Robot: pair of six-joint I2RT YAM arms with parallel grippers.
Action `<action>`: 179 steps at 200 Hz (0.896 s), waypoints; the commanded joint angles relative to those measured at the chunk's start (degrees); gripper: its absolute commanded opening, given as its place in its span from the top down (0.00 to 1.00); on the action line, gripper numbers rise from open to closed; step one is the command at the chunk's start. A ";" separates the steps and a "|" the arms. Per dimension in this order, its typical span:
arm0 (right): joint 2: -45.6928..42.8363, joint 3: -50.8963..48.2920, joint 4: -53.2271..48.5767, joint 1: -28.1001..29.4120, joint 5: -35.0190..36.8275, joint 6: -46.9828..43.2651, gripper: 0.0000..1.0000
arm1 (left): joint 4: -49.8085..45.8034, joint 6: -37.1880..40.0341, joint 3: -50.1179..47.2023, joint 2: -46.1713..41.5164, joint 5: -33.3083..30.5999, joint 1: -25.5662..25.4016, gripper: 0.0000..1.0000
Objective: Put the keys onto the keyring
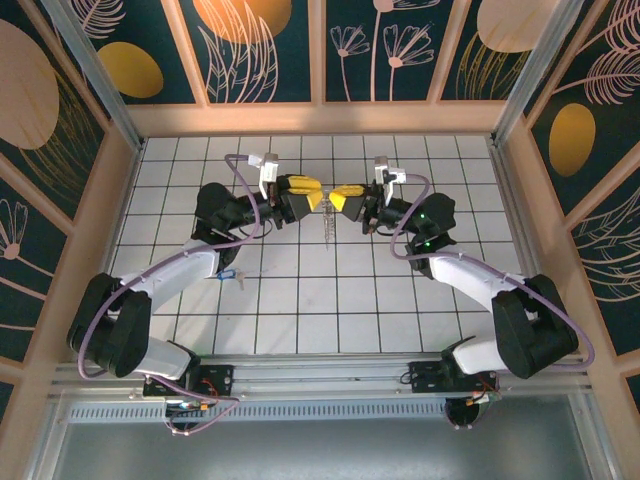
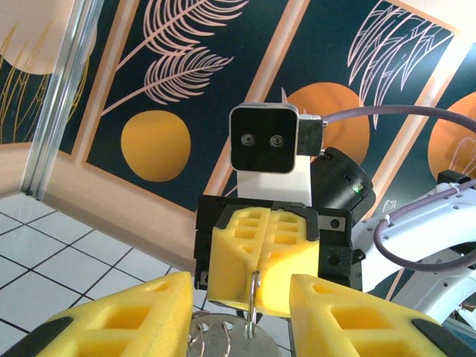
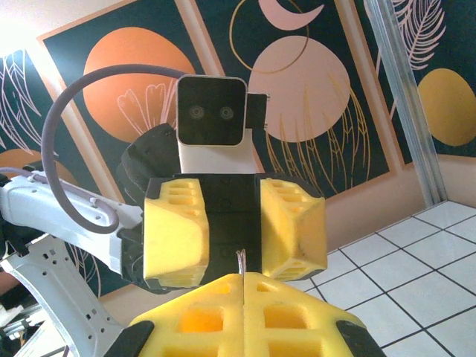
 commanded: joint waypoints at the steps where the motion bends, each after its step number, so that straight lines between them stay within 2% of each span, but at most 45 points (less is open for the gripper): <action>1: 0.12 2.16 3.97 0.44 -1.21 0.66 1.00 | 3.69 -1.27 -0.24 0.62 1.18 0.37 0.61; 65: 0.64 2.82 3.44 1.15 -1.03 0.22 1.00 | 5.52 -2.68 0.21 1.76 2.56 0.37 0.61; 102: 1.08 3.30 2.68 1.32 -0.99 -0.31 1.00 | 5.89 -2.83 0.18 1.86 2.85 0.37 0.74; 147: 1.39 3.48 2.14 1.58 -0.95 -0.74 1.00 | 5.50 -2.45 0.18 1.94 3.07 0.37 0.81; 179: 1.53 3.40 1.87 1.51 -0.77 -0.92 1.00 | 4.33 -1.61 0.35 1.78 3.11 0.37 0.90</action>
